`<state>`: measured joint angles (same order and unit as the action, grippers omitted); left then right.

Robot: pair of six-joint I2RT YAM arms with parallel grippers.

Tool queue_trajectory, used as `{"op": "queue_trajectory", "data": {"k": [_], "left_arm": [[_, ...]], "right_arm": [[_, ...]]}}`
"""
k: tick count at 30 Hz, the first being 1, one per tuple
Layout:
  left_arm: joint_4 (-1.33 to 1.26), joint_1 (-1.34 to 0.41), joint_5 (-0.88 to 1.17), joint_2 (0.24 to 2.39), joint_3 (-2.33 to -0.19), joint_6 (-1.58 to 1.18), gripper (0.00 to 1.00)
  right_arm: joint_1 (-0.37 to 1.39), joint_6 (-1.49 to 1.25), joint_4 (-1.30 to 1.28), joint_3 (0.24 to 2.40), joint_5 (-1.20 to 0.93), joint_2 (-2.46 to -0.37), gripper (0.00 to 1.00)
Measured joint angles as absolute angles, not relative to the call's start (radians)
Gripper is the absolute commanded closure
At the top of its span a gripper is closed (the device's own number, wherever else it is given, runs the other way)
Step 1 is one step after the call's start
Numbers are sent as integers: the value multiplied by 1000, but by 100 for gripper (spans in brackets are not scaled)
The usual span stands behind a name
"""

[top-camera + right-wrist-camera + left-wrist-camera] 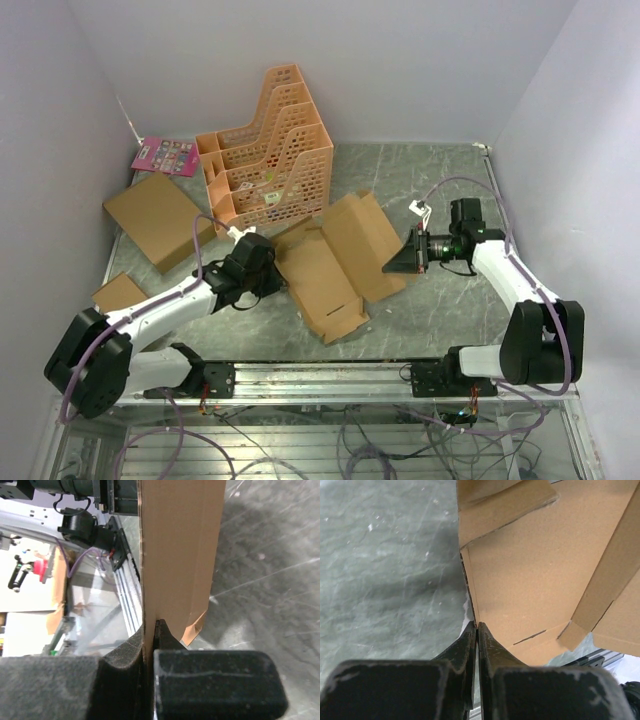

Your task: Fold the paper box

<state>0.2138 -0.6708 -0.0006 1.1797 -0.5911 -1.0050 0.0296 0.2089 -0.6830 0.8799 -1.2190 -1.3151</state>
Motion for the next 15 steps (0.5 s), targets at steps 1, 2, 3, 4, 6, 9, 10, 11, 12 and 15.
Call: {"op": "queue_trajectory", "data": {"k": [1,2,3,4,6,9,10,11,12,15], "left_arm": [[216,-671,-1,1179,-590,-1005,89],[232,-671,-1,1174,-584,-1007,89],[244,-671,-1,1172,-578,-1008,89],[253,-671,0,1172,-577,-1008,89],[279,-672,0,1178,-575,-1010,88],[292,-672,1,1201,-575,-1009,88],[296,-672,1,1214,-575,-1009,88],[299,-672,2,1227,-577,-1007,87],[302,-672,2,1243,-579,-1007,87],[307,-671,2,1288,-596,-1002,87]], "right_arm": [[33,178,-648,848,-1229,-1320,100],[37,144,-609,817,-1235,-1324,100],[44,107,-568,788,-1240,-1325,100],[51,73,-531,764,-1244,-1325,100],[71,-27,-410,693,-1250,-1320,100],[94,-147,-269,604,-1245,-1319,100],[102,-184,-231,583,-1245,-1320,100],[108,-214,-201,572,-1245,-1324,100],[113,-239,-172,568,-1246,-1331,100],[121,-298,-104,568,-1260,-1375,100]]}}
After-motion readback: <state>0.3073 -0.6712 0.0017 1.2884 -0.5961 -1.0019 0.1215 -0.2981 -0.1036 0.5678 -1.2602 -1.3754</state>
